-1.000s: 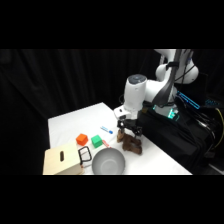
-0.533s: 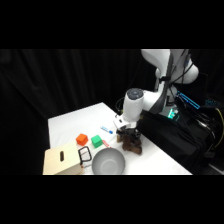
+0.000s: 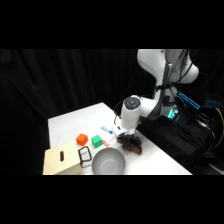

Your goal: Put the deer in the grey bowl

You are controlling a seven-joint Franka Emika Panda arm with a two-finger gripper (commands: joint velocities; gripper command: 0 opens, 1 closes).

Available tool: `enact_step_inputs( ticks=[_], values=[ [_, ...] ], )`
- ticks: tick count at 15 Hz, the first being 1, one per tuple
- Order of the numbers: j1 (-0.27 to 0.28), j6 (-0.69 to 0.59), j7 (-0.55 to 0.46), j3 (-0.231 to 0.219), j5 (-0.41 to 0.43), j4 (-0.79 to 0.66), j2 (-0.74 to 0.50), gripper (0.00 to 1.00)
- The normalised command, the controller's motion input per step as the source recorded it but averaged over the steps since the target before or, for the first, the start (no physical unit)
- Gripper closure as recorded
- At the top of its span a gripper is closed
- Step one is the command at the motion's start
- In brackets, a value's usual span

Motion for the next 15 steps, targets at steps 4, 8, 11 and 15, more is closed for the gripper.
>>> enact_step_inputs(
  ticks=[4, 8, 11, 15],
  values=[
    [0.093, 0.04, 0.01, -0.119, -0.101, 0.01, -0.07, 0.83],
    [0.134, -0.04, 0.10, -0.142, -0.154, -0.05, -0.18, 0.97],
    [0.164, -0.21, 0.18, -0.133, -0.187, -0.06, -0.29, 0.92],
    [0.121, -0.38, 0.21, -0.047, -0.154, -0.07, -0.44, 0.93]
  ],
)
